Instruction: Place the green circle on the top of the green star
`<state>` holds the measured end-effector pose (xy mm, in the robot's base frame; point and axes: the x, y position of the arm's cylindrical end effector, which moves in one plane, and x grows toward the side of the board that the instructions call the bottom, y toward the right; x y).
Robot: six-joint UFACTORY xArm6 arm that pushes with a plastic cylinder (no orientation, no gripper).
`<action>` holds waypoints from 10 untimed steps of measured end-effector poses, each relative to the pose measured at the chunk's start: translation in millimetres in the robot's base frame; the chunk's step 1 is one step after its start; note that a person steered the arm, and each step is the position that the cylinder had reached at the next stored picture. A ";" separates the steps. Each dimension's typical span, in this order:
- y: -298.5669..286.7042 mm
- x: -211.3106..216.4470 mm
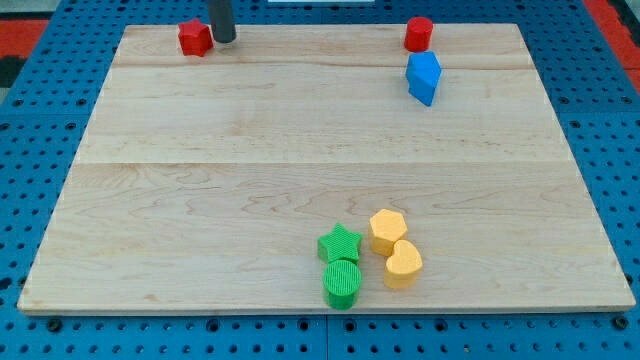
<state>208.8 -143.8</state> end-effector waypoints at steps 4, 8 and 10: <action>20.5 27.2; 158.6 148.3; 114.1 267.2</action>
<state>476.1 -29.7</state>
